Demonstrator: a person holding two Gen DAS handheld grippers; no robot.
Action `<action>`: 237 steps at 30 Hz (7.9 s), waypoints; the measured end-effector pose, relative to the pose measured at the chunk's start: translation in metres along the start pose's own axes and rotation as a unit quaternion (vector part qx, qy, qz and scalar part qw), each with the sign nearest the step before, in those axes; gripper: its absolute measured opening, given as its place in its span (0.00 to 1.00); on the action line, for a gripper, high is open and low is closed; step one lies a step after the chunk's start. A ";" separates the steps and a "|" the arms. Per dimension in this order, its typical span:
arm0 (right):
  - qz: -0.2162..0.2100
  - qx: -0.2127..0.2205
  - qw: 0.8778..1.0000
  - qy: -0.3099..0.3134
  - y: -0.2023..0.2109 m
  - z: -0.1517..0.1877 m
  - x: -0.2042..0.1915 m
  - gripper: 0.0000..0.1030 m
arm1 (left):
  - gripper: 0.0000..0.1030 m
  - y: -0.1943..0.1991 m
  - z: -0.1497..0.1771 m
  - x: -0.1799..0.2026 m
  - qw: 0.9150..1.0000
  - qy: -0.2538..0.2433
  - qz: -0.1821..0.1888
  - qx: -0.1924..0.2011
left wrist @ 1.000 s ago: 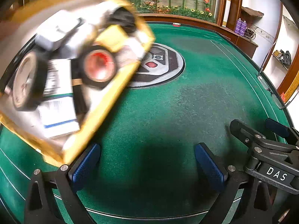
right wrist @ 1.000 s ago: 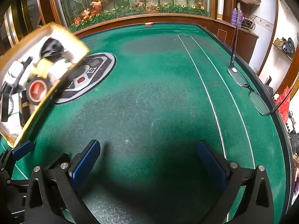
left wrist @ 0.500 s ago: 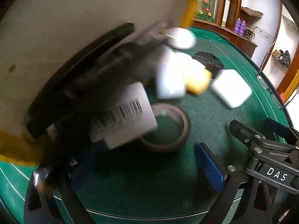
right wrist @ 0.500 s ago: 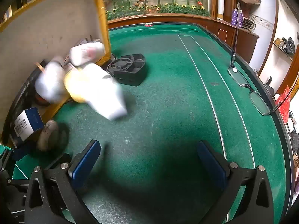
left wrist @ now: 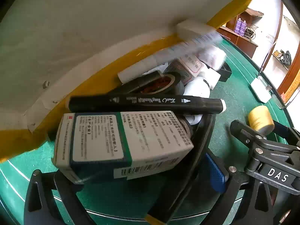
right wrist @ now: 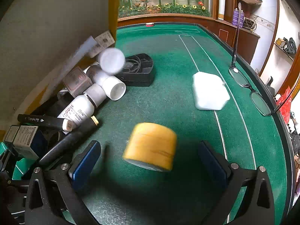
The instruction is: Organize rigid objects
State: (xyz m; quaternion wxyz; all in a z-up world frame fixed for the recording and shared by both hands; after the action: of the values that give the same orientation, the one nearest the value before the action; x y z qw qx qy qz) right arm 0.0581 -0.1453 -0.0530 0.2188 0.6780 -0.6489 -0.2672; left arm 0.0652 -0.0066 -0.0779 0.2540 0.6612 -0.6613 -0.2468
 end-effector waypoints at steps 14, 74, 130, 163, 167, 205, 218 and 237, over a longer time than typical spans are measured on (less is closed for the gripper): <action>0.000 -0.001 1.000 0.000 0.000 -0.001 0.000 1.00 | 1.00 -0.001 0.002 -0.001 1.000 0.000 0.000 0.001; 0.039 -0.014 0.999 0.028 -0.015 -0.008 -0.003 1.00 | 1.00 -0.001 0.002 0.000 1.000 0.001 0.001 0.001; -0.067 -0.111 0.990 0.055 0.012 0.000 0.033 0.99 | 1.00 0.001 0.002 -0.001 1.000 -0.001 0.003 0.000; -0.169 -0.112 0.967 0.153 0.054 0.002 0.000 0.47 | 0.89 0.098 0.027 -0.017 0.995 0.063 0.076 -0.035; -0.159 -0.104 0.971 0.142 0.065 0.001 0.013 0.47 | 0.89 0.085 0.021 -0.031 0.986 0.136 0.070 -0.060; -0.225 -0.073 0.952 0.194 0.108 -0.012 -0.071 0.47 | 0.42 0.121 -0.019 -0.087 0.990 0.136 0.026 0.011; -0.304 -0.094 0.920 0.231 0.110 -0.037 -0.225 0.47 | 0.42 0.140 -0.038 -0.193 0.983 0.171 -0.041 0.059; -0.295 -0.132 0.926 0.195 0.036 -0.073 -0.373 0.47 | 0.42 0.076 -0.062 -0.275 0.982 0.181 -0.022 0.043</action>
State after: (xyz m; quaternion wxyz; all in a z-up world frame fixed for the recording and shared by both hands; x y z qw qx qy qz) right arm 0.0725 0.2211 0.0550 0.3398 0.8426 -0.3227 -0.2652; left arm 0.0487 0.2690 0.0159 0.3358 0.7198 -0.5993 -0.1001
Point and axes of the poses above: each gripper's, at about its wrist camera, not at the fingertips, and y roughly against the way its jaws point, x to its right, z to its underside, the point moved 10 cm from there along -y, roughly the way its jaws point, and after that the axes turned 12 degrees about x, right-handed, at the moved point
